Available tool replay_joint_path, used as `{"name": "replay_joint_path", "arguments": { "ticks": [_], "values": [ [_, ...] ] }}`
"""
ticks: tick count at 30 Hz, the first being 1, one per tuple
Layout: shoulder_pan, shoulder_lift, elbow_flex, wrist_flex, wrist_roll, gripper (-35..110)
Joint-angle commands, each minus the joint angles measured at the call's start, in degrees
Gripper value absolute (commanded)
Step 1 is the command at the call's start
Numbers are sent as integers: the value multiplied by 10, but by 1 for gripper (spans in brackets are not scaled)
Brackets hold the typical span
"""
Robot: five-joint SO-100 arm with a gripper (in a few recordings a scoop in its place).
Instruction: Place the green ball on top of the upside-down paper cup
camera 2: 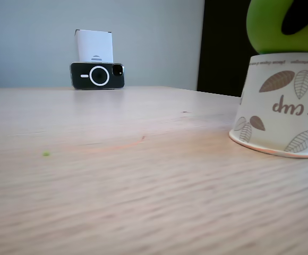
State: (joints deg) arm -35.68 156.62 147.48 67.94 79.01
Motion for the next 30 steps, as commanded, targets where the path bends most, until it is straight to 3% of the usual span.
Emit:
{"name": "replay_joint_path", "arguments": {
  "ticks": [1,22,30],
  "values": [
    [-6,16,-4,-2,0,42],
    [-26,127,-4,44,20,48],
    [-5,207,-52,75,-25,48]
  ]
}}
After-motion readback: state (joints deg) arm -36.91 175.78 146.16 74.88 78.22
